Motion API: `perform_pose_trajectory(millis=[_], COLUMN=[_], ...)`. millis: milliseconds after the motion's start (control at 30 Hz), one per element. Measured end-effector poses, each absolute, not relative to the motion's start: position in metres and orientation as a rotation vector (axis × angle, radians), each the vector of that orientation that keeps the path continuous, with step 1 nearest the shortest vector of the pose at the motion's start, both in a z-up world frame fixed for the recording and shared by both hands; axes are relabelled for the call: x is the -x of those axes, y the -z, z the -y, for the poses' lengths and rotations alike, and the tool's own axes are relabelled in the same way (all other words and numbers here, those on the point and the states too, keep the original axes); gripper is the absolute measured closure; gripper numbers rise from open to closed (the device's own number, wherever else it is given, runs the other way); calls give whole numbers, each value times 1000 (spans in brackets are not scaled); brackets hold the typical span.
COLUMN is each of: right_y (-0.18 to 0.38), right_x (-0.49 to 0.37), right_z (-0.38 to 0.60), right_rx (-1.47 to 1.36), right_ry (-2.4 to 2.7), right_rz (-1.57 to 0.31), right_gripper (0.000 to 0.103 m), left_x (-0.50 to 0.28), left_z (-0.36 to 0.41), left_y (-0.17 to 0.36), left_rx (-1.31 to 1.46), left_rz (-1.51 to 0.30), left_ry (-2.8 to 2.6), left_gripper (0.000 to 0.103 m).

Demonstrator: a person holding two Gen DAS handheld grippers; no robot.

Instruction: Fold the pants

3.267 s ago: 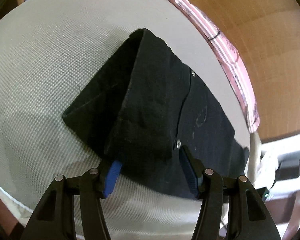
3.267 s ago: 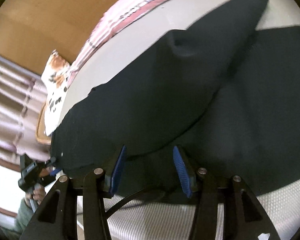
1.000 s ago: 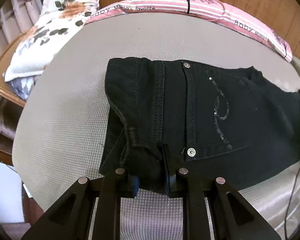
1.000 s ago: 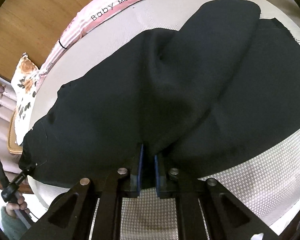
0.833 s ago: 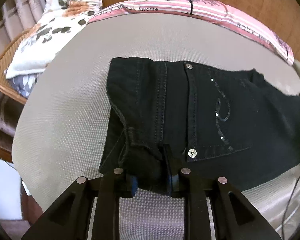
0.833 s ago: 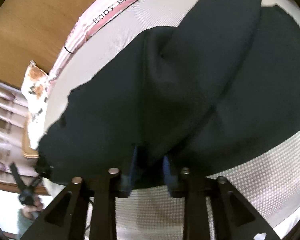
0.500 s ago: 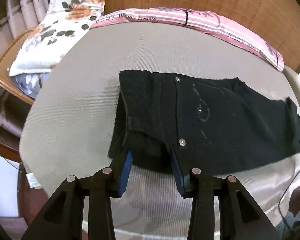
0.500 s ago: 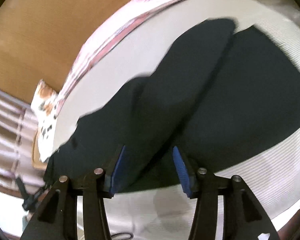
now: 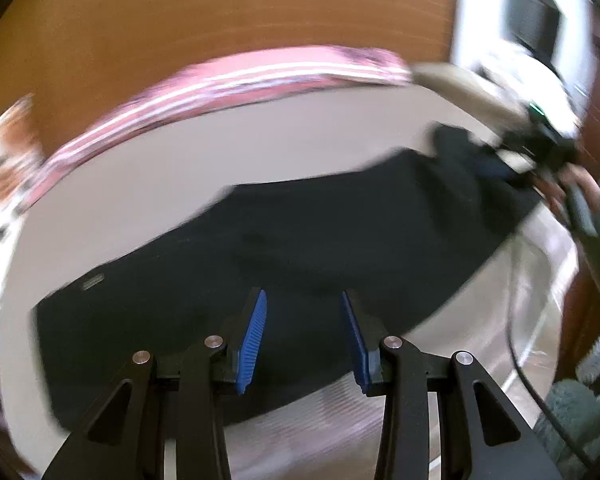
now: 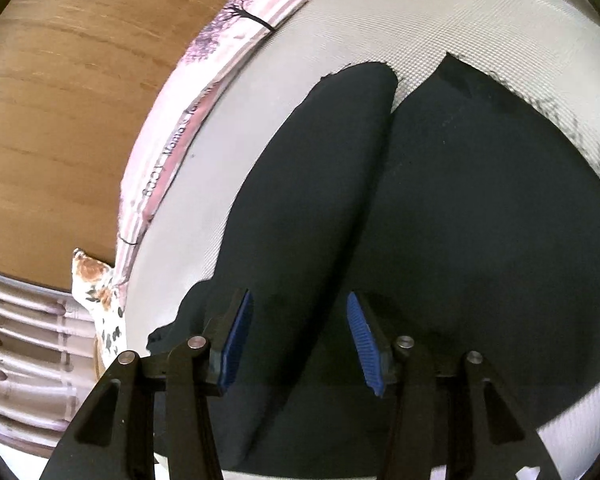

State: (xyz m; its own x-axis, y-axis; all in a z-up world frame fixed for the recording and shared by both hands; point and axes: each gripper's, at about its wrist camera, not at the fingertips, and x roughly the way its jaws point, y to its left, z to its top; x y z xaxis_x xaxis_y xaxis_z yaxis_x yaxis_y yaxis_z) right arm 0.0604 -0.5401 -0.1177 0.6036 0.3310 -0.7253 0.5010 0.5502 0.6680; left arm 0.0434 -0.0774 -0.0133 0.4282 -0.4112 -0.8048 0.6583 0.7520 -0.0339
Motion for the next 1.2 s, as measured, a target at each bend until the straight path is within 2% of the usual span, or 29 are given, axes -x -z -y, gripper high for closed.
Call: perform_pose_trajectory(millis=[200,433,533,567,600,700,767,800,900,1033,1200], right_y=[121,125,126,127,127,123,116,112,102,89,74], right_x=[-73,-85,-88,-89,-89,-89,-89,-92,-103,-132,-170], right_z=[561,576,579,580,581,584,584,583,580,573,559], right_rx=[-1060,-1108,-1109,-1108,-1104,-1106,-1096,-1081,-1051,-1038,-1038], right_ry=[133,118,111,106,101,97,93,93,82,45,-19], right_rz=[-953,-928,-926,-923,-923,-923,-924,-936,-959,-965,-906], right_gripper=[56,58,71,81,86,91,92,92,92,91,71], left_x=[-33,-21,-19,-19,-19,-19,-22,-25,-34,-50,-84], left_z=[163,216,225,228,231,241,247,247,243,230,206], left_y=[34,53,61,64,67,76,82,84,82,70,63], left_rx=[-377,-463,-468,-479,-492,-517,-537,-542,-496,-399,-228], left_rz=[-921,-934,-950,-955,-956,-950,-944,-942,-962,-967,-1006], left_ry=[879,989,1018,1021,1021,1012,994,983,989,980,892], left_gripper=[63,63,63,63,63,63,72,81,91,94,94])
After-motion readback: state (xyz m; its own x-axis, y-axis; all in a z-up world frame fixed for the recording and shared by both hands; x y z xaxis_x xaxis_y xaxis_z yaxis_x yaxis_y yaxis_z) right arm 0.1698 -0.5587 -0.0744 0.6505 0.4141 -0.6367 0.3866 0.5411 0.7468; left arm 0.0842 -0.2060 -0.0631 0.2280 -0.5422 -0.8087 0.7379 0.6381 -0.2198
